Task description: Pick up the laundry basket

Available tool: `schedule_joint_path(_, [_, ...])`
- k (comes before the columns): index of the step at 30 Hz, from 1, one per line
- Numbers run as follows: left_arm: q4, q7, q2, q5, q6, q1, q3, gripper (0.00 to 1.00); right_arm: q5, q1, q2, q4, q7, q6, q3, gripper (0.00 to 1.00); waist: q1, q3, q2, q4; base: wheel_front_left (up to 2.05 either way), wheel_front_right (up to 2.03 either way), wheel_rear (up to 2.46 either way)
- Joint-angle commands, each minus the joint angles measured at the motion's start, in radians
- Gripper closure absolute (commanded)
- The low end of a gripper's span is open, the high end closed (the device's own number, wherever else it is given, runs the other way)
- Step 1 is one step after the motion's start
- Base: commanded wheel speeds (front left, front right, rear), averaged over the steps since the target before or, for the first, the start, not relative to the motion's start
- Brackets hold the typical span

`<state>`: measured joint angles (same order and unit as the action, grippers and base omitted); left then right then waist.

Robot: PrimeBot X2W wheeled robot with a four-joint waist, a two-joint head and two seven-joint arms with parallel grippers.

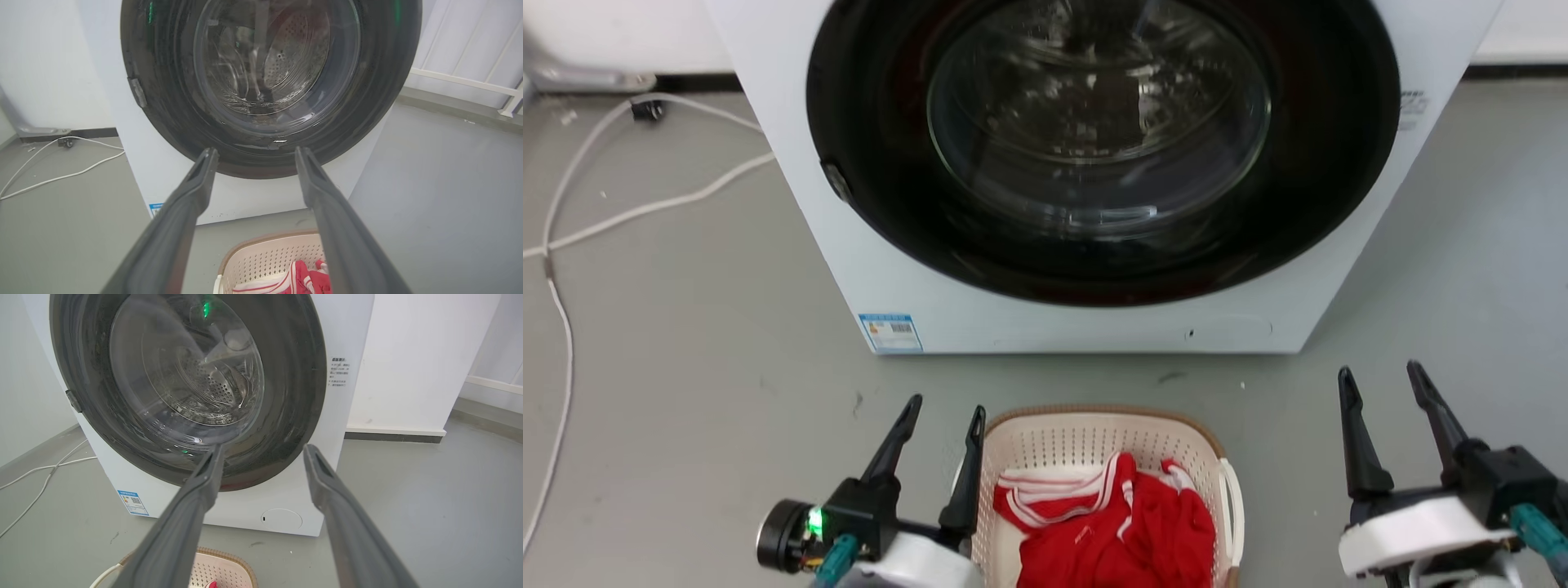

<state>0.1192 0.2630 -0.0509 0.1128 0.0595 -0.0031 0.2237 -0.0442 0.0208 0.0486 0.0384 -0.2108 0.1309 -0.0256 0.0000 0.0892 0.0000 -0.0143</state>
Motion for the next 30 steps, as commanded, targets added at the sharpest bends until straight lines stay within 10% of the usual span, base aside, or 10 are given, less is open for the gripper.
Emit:
schedule_joint_path(1, [0.007, 0.003, 0.001, -0.005, 0.004, -0.024, -0.005, 0.0, 0.004, -0.024, 0.003, 0.005, 0.0, 0.0, 0.002, 0.0, 0.0, 0.062, 0.0, -0.01, 0.0, 0.0, 0.0])
schedule_joint_path(30, [0.754, -0.03, -0.115, 0.014, 0.068, -0.613, -0.004, 0.0, -0.024, -0.563, 0.002, 0.656, 0.105, 0.0, 0.104, 0.0, 0.0, 0.574, 0.0, -0.054, 0.0, 0.0, 0.0])
